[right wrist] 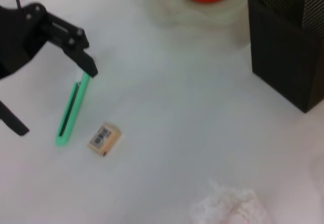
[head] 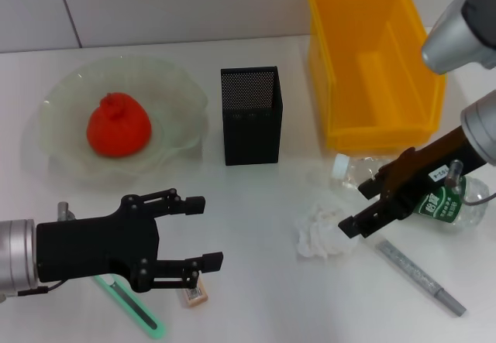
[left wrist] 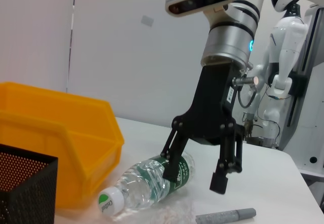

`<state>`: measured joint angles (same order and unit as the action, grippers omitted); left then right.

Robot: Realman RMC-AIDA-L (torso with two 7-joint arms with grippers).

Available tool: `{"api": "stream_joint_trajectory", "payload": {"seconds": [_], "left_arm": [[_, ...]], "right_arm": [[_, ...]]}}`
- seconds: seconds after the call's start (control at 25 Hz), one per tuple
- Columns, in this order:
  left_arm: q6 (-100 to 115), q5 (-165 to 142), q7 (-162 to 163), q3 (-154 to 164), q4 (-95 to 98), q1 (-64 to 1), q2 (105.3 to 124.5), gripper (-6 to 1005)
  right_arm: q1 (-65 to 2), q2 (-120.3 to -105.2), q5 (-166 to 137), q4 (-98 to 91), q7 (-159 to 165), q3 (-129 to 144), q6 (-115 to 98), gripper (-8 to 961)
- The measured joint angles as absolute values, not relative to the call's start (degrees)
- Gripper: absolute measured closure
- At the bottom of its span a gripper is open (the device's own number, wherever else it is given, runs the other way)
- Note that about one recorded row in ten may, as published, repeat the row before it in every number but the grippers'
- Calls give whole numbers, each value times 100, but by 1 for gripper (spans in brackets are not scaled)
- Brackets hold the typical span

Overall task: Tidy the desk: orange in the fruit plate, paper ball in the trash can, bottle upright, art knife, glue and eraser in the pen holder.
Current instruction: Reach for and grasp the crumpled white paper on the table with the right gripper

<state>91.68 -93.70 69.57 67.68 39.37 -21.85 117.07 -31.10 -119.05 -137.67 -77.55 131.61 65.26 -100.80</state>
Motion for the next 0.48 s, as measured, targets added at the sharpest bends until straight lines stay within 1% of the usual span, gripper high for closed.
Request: {"api": "stream_joint_trajectory", "payload": {"seconds": [0.48], "left_arm": [[9168,-9369,6938,6768,3938,-2197,11707,158]], "right_arm": [[-3268,-11918,-13911,-7310,13202,7018,-9644,129]]}}
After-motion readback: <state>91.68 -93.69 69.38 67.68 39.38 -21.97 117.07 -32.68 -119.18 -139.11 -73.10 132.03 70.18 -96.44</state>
